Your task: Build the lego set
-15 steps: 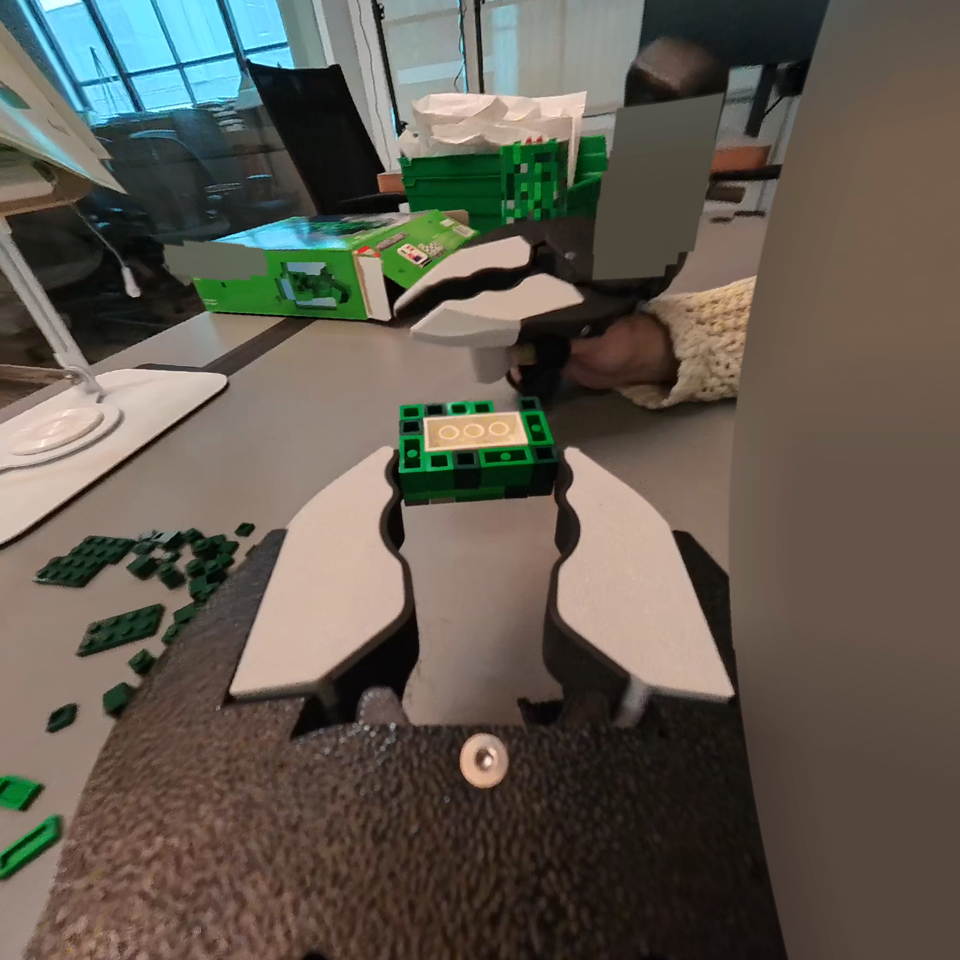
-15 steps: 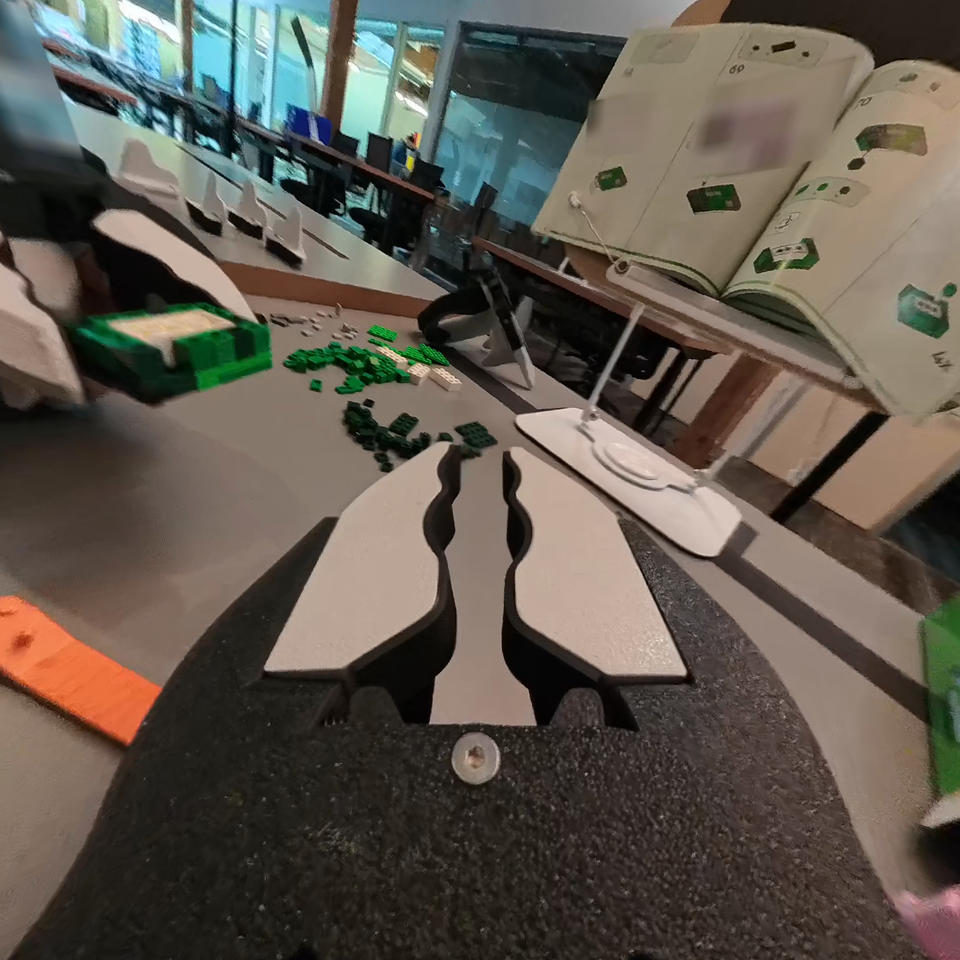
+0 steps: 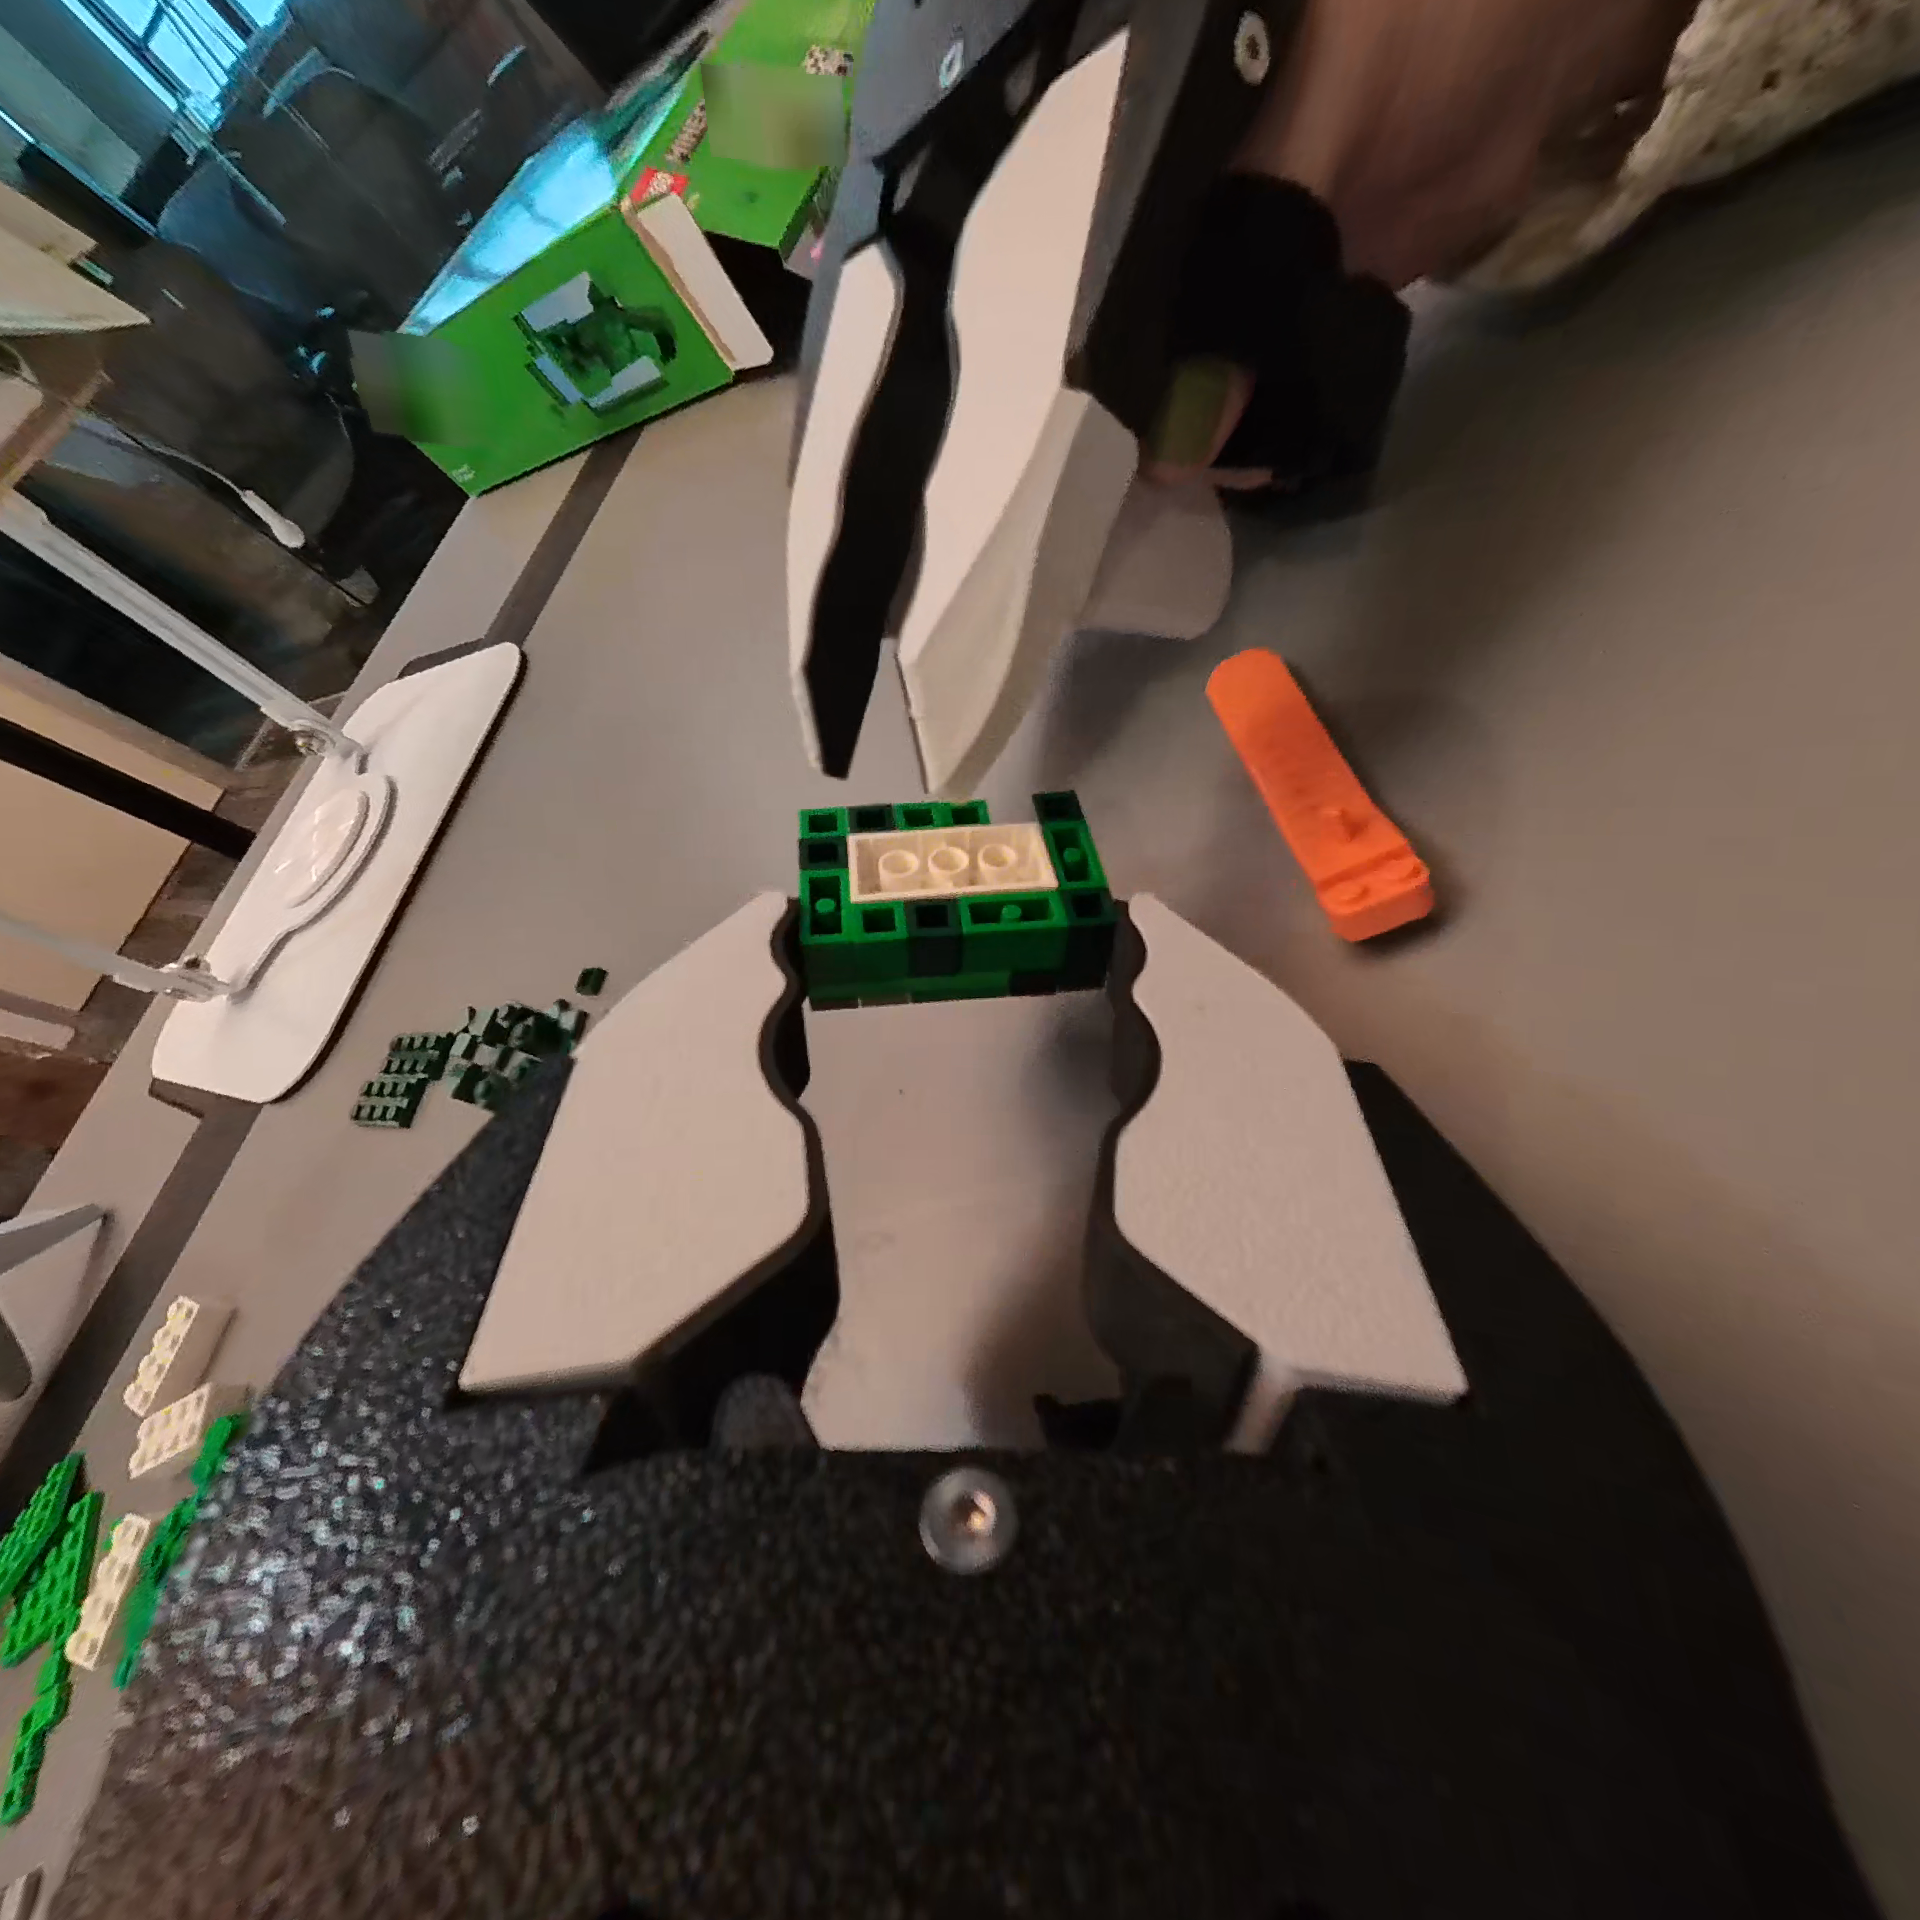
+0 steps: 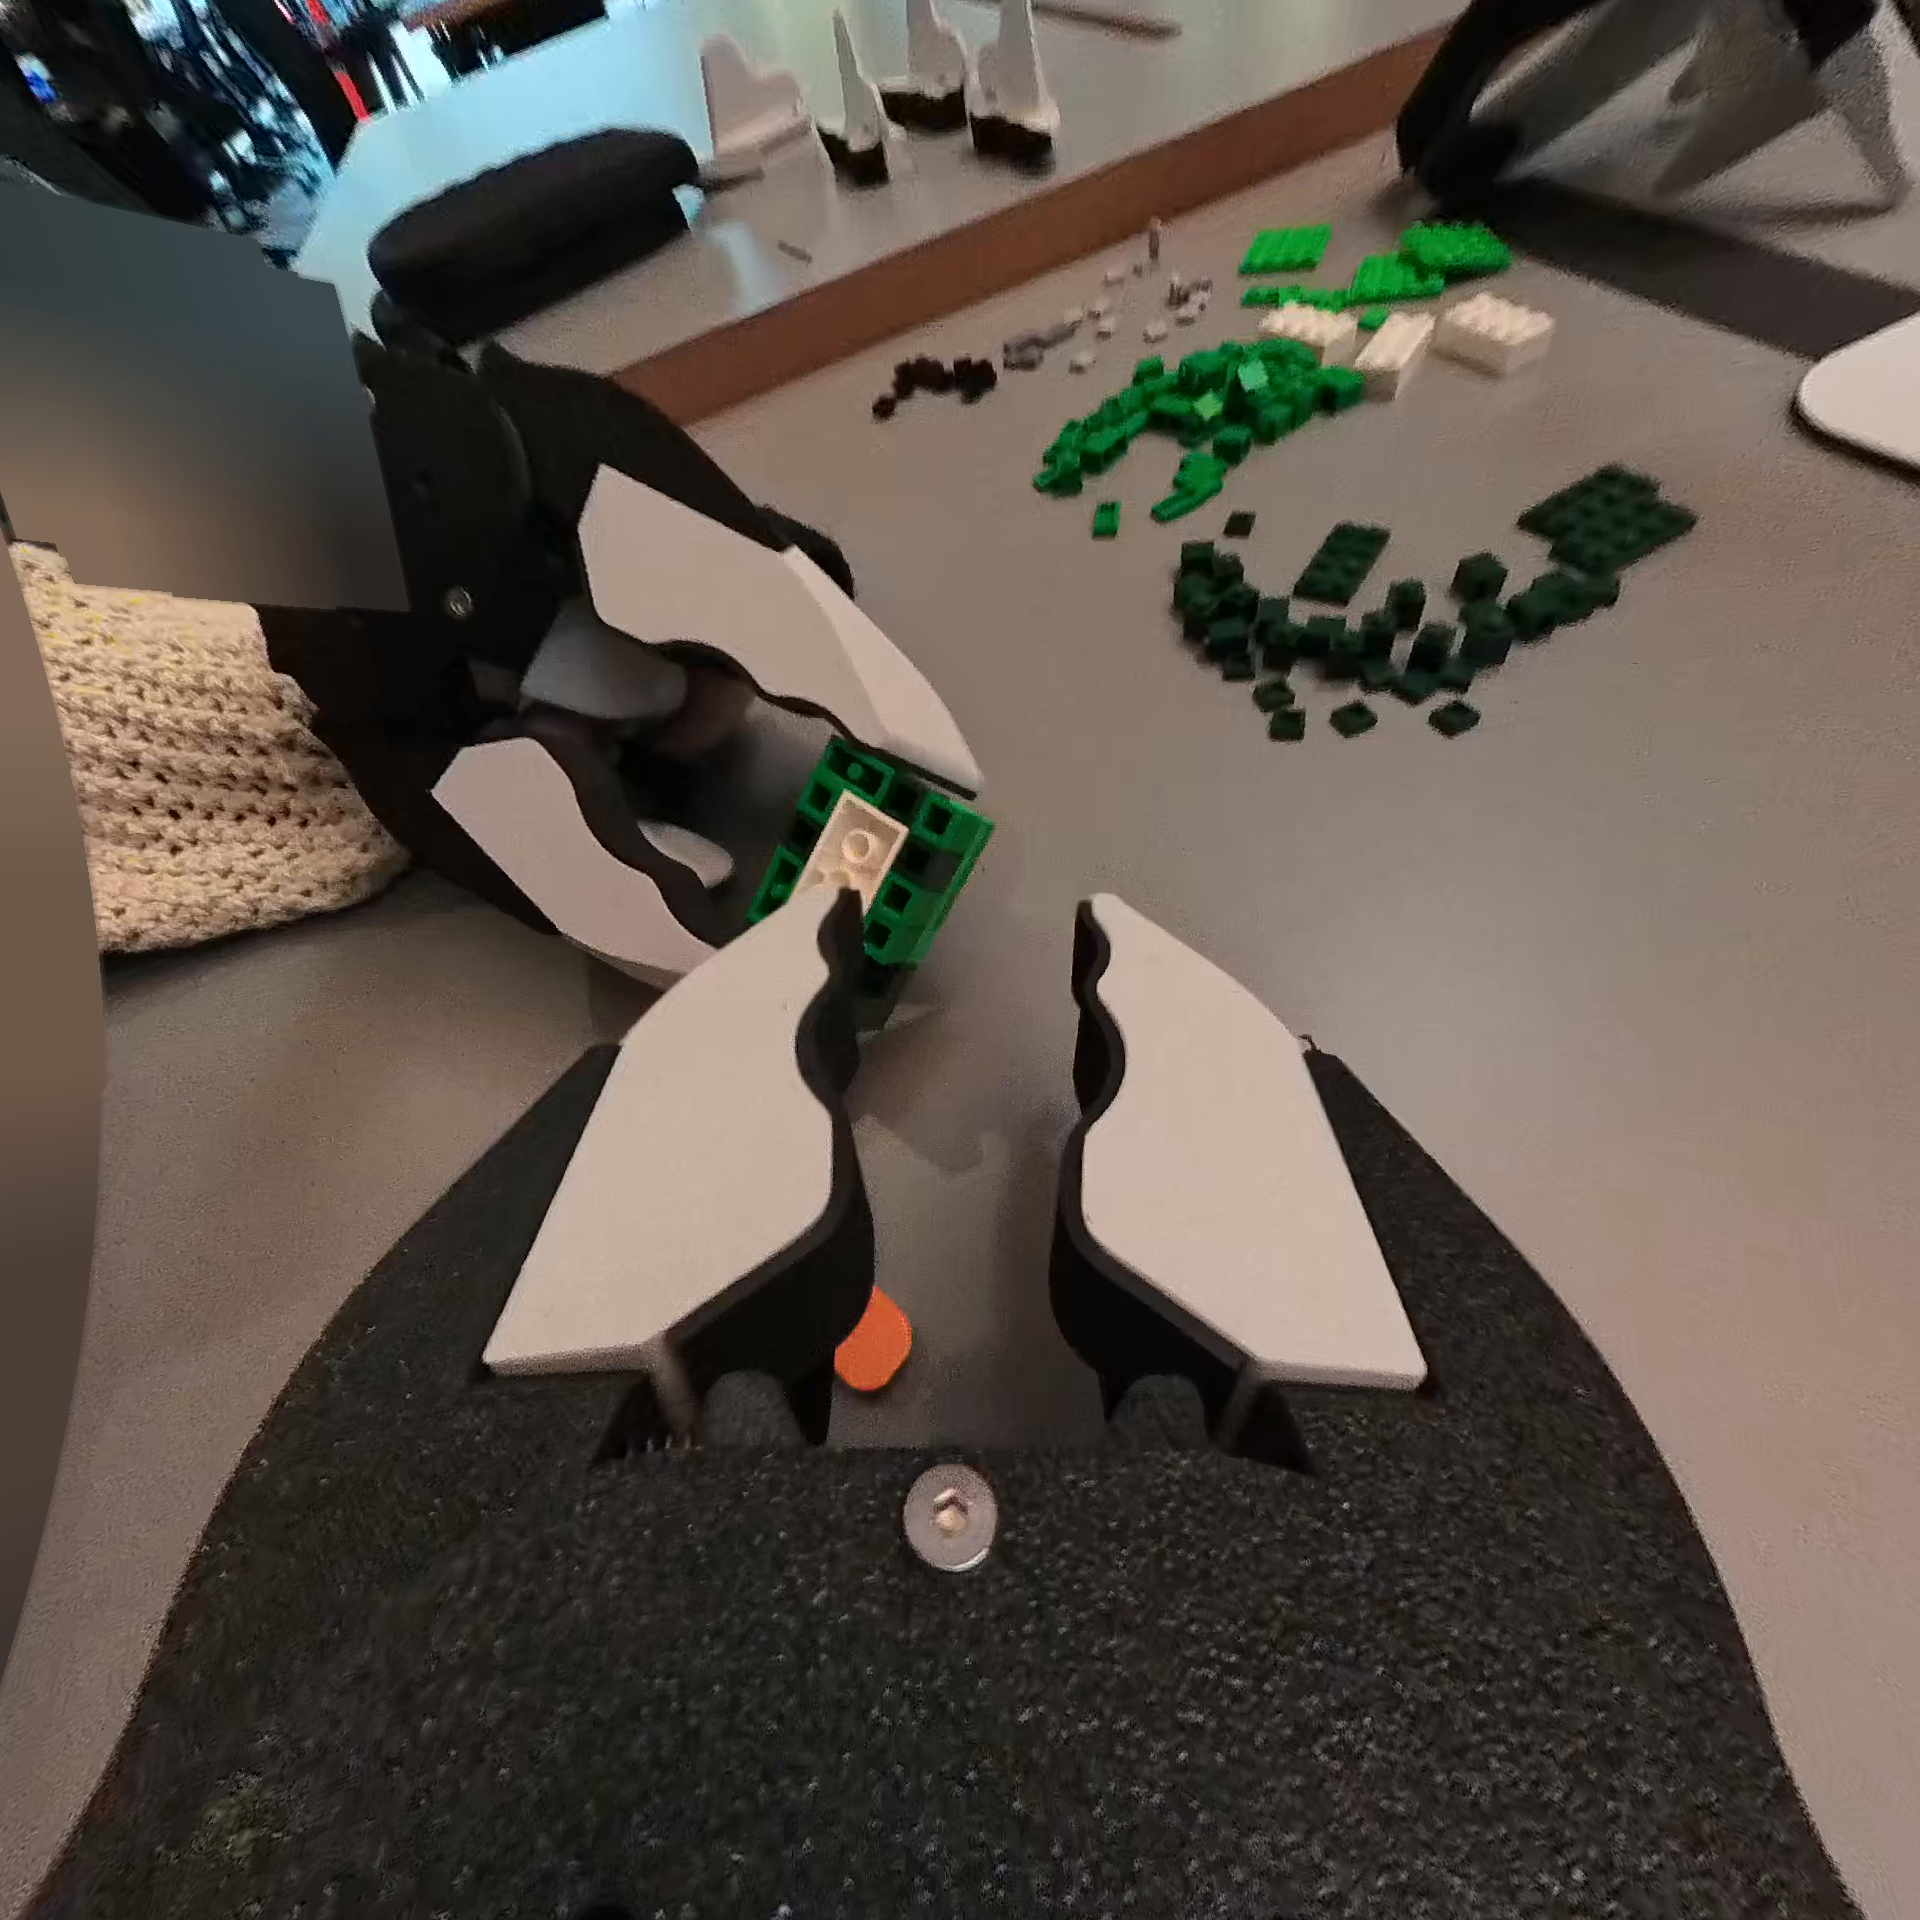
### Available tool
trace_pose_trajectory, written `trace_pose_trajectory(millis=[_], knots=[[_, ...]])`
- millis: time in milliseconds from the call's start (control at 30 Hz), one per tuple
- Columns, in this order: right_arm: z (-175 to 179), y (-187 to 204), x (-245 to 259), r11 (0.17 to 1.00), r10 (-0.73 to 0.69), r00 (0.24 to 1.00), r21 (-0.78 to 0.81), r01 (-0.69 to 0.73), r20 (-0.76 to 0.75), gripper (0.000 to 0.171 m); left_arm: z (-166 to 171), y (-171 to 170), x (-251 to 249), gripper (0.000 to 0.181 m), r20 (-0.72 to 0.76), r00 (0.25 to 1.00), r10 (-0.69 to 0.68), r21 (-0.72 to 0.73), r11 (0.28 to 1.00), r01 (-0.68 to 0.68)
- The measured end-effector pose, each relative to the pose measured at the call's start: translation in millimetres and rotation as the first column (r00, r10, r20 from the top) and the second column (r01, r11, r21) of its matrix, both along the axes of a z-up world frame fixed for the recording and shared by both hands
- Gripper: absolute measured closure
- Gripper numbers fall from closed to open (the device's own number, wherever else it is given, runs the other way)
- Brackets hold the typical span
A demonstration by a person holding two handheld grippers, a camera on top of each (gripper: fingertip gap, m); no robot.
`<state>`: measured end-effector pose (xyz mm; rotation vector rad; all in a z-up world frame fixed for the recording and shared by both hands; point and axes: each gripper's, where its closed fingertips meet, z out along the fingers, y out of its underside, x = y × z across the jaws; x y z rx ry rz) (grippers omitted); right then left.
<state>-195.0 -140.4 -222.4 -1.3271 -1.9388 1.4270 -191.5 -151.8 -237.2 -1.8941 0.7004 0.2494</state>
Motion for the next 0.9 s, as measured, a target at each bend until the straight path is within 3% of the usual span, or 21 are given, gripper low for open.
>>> trace_pose_trajectory(millis=[233, 533, 733, 900], knots=[[-15, 4, 1, 1.000, -0.016, 0.994, 0.019, 0.014, 0.106, 0.136, -8, 0, 1, 0.126, -0.009, 1.000, -0.001, -0.044, 0.999, 0.000], [-20, 3, 4, 1.000, -0.004, 0.990, 0.026, 0.000, 0.139, 0.139, -8, 0, 3, 0.126, -0.039, 0.999, -0.009, -0.038, 0.999, 0.008], [-7, -8, 13, 0.981, 0.107, 0.984, -0.175, -0.081, 0.142, 0.151, 4, 0, 7, 0.126, -0.013, 0.999, -0.029, 0.026, 0.999, 0.030], [6, -15, 19, 0.936, 0.184, 0.976, -0.323, -0.137, 0.119, 0.147, 18, -2, 16, 0.126, -0.057, 0.995, -0.080, 0.124, 0.989, 0.086]])
